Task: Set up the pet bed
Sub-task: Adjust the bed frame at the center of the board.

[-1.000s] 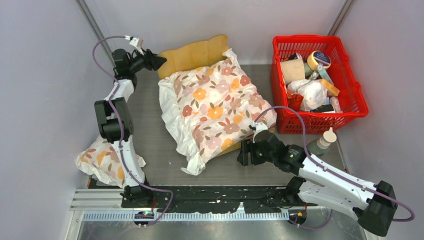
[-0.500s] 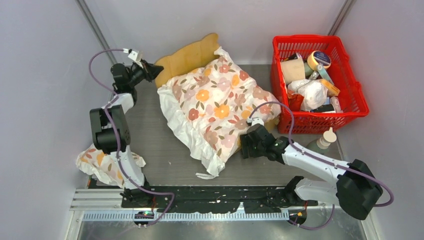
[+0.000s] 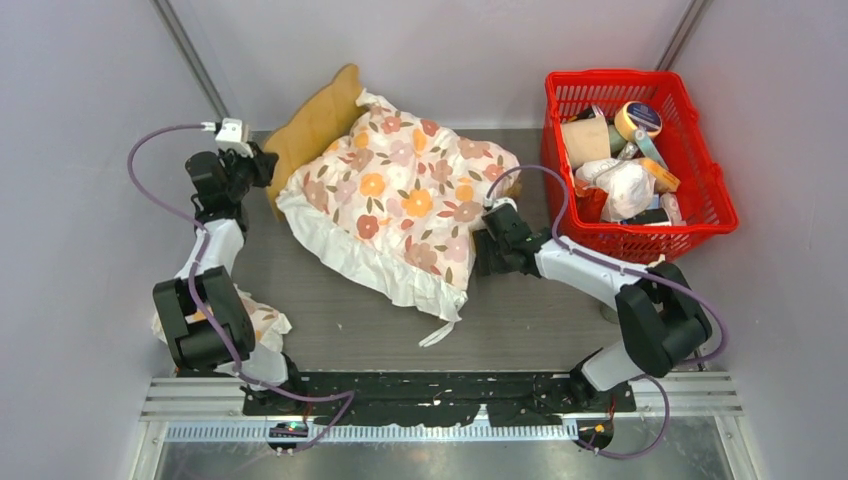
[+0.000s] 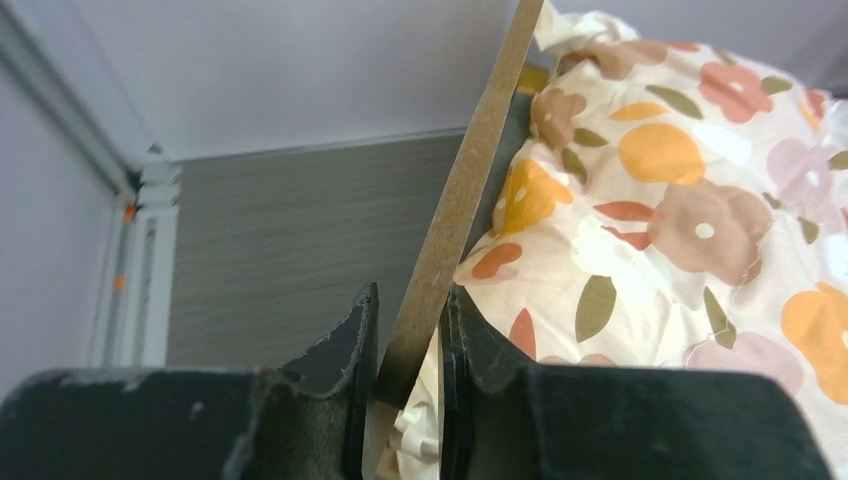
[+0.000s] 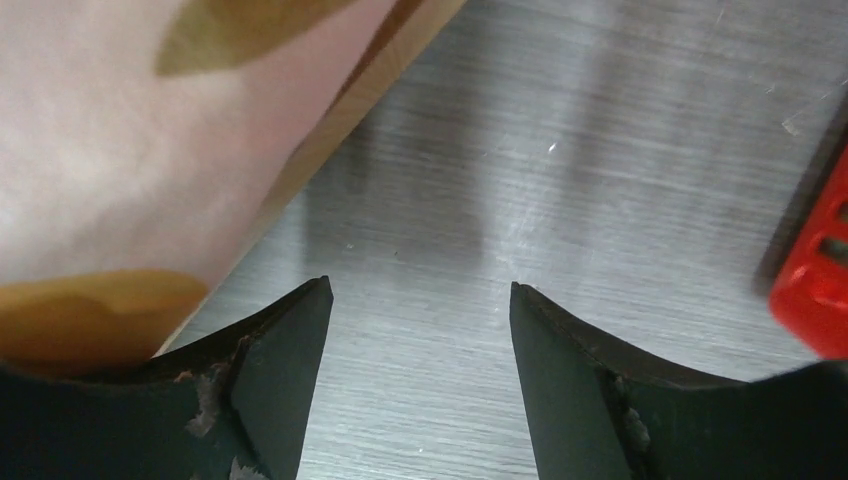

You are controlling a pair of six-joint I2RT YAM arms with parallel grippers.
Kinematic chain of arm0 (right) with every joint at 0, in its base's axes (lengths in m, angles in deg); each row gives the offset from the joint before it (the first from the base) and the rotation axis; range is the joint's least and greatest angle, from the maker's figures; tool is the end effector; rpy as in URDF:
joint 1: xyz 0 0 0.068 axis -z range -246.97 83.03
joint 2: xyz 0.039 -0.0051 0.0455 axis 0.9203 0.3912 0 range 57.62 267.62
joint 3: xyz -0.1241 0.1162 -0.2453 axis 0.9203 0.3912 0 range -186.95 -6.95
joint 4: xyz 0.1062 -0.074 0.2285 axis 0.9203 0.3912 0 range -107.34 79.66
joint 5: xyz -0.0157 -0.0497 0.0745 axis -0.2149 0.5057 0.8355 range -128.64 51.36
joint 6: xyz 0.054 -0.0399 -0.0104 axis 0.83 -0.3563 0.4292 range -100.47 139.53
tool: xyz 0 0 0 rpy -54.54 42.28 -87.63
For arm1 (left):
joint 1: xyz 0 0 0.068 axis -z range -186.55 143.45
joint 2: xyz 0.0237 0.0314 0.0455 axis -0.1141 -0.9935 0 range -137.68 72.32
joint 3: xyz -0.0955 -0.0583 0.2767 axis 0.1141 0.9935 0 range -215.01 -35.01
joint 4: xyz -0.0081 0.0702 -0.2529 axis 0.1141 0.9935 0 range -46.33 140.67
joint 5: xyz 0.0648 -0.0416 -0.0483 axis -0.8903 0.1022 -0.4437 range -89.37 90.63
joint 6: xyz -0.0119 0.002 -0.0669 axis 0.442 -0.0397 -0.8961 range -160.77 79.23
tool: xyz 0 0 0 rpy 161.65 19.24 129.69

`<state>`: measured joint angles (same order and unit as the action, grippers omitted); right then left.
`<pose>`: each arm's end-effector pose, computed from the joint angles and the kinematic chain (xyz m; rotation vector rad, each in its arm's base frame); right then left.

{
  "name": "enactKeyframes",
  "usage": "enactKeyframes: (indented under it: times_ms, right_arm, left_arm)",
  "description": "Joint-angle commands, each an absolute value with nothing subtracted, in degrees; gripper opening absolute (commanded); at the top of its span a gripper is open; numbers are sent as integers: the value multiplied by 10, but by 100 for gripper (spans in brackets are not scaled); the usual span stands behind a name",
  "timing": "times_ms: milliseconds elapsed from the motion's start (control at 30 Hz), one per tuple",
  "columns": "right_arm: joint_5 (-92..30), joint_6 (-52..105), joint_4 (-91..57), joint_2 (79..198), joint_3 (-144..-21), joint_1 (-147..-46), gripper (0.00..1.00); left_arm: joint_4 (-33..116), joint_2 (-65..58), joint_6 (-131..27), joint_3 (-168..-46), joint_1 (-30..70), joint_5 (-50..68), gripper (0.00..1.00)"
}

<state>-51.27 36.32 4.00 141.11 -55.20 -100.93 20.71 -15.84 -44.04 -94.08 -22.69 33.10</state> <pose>0.2495 0.1537 0.2028 -0.2936 2.5069 0.0724 0.3677 0.0759 0.3237 0.1443 1.6638 -0.3048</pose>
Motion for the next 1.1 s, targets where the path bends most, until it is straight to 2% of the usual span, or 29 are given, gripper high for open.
enactKeyframes:
  times_ms: [0, 33, 167, 233, 467, 667, 833, 1067]
  right_arm:
    - [-474, 355, -44, 1466, -635, -1019, 74]
    - [-474, 355, -37, 1467, -640, -1017, 75]
    - [-482, 349, 16, 1412, -653, -1005, 80]
    - [-491, 345, 42, 1371, -658, -1004, 82]
    - [-478, 371, 93, 1232, -626, -1008, 79]
    - [-373, 395, 64, 1099, -533, -1028, 72]
    - [-281, 421, 30, 1046, -467, -1078, 68]
    - [-345, 465, 30, 1057, -453, -1174, 68]
  left_arm:
    - [230, -83, -426, -904, -201, 299, 4]
    - [236, -73, -421, -893, -201, 286, 7]
    - [281, -19, -450, -882, -201, 139, 37]
    - [319, 4, -468, -897, -201, 101, 50]
    - [568, 102, -503, -976, -201, 73, 69]
    - [605, 240, -558, -920, -146, 198, 64]
    - [627, 343, -537, -849, 46, 214, 60]
    - [589, 412, -495, -685, 246, 153, 58]
